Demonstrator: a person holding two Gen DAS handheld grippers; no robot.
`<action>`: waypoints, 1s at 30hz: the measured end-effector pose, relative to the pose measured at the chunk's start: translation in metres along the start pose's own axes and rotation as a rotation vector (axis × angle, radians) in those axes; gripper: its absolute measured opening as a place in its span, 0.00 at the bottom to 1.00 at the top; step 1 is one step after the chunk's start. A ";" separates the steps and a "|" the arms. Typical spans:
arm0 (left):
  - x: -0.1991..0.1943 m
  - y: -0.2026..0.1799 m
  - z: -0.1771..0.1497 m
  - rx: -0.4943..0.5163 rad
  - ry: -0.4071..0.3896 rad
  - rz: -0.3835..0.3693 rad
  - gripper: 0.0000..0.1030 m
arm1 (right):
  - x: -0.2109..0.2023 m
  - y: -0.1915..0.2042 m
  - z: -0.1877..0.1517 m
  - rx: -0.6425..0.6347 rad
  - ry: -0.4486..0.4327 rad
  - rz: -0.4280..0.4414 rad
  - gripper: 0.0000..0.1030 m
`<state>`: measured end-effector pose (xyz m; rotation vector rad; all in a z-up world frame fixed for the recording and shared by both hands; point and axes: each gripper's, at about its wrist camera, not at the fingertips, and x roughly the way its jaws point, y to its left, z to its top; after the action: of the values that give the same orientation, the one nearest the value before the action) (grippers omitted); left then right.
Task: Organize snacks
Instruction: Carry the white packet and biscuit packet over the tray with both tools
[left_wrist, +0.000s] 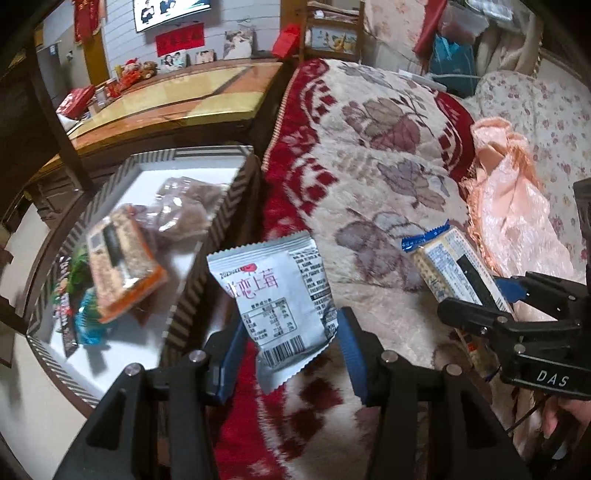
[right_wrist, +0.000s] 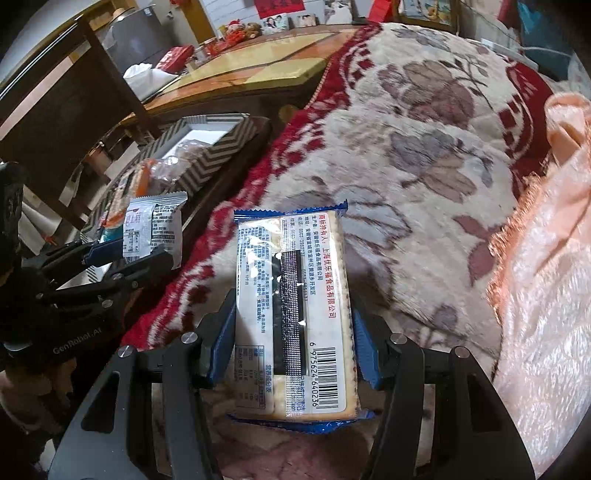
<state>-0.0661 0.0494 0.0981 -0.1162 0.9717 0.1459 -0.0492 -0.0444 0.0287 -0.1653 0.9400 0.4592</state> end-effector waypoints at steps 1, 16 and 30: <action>-0.002 0.005 0.001 -0.007 -0.005 0.006 0.50 | 0.001 0.004 0.004 -0.005 0.001 0.007 0.54; -0.008 0.085 0.019 -0.135 -0.038 0.088 0.50 | 0.024 0.085 0.065 -0.174 -0.017 0.088 0.54; -0.003 0.163 0.020 -0.255 -0.042 0.145 0.50 | 0.069 0.140 0.107 -0.263 0.017 0.156 0.54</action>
<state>-0.0805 0.2131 0.1067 -0.2760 0.9166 0.4047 0.0017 0.1369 0.0444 -0.3368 0.9107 0.7267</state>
